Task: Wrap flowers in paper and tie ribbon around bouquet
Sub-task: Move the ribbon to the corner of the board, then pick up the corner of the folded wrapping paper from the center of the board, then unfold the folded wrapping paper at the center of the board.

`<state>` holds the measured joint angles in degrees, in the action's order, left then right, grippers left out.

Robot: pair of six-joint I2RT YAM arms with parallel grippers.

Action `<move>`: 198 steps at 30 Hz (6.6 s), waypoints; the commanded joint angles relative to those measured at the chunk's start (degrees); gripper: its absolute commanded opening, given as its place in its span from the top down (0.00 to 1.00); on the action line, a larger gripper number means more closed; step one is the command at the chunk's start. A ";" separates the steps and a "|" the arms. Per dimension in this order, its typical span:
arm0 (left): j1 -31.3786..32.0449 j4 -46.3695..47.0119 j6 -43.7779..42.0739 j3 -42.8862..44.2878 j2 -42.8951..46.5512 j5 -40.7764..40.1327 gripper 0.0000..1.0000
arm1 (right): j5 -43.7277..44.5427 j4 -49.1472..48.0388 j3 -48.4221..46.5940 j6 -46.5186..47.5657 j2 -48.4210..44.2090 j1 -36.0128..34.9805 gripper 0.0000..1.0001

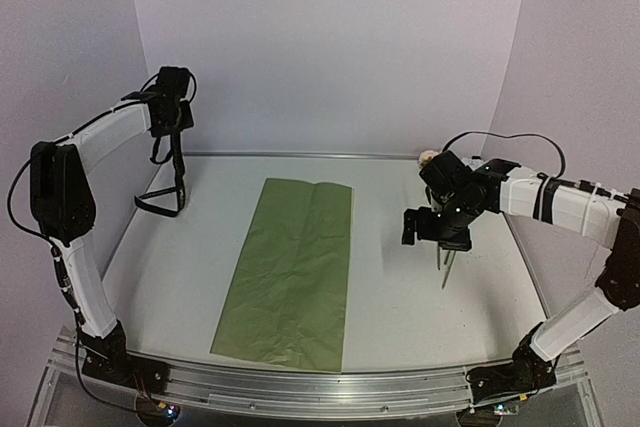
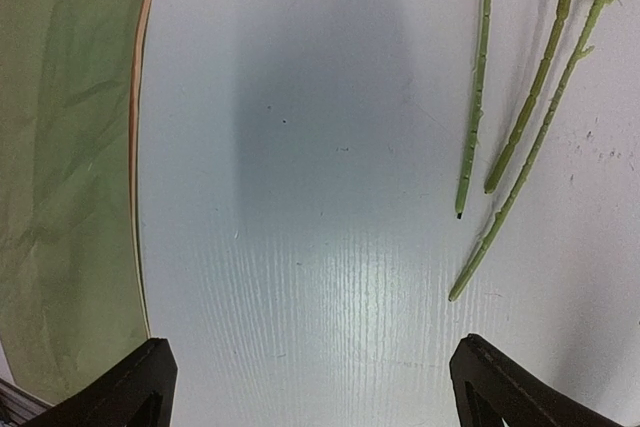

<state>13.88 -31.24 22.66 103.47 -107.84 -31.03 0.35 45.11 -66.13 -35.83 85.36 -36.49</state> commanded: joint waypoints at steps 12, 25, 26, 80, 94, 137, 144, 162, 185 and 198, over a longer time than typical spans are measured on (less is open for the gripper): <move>-3.83 1.97 6.99 -8.59 -2.99 14.28 0.07 | -2.41 -0.32 0.01 -0.59 0.45 -0.28 0.02; 7.51 3.20 7.22 -28.77 14.02 25.67 0.00 | -12.23 -5.82 5.52 -4.92 1.01 -0.26 0.02; 8.50 3.91 8.00 -30.76 14.74 27.55 0.01 | -13.06 -7.05 6.20 -5.95 1.28 -0.29 0.02; 29.98 4.05 22.80 -53.10 21.19 29.89 0.46 | -22.21 -36.33 14.69 -27.53 12.47 -9.81 0.21; 30.39 13.30 22.23 -58.27 16.70 42.13 0.41 | -23.82 -48.49 20.51 -37.58 14.13 -12.99 0.17; 31.39 18.40 24.37 -57.52 11.66 45.89 0.68 | -19.51 -49.10 13.41 -32.02 12.65 -11.59 0.71; 31.40 18.98 23.18 -55.21 12.67 46.62 0.67 | -15.66 -36.80 9.79 -26.22 7.89 -11.56 0.97; 18.83 24.91 24.20 -49.60 22.09 63.26 0.37 | -2.10 28.18 -38.98 2.21 17.10 -16.78 1.00; 16.09 29.41 26.21 -31.45 17.41 67.37 0.18 | 8.59 30.68 -60.02 8.47 33.42 -28.54 1.00; 16.40 16.82 23.11 -21.80 9.85 59.68 0.32 | 10.60 30.65 -59.25 9.16 33.89 -29.30 1.00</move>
<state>30.26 -8.91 47.76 77.32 -96.82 32.20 8.46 75.53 -124.22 -27.60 118.93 -65.30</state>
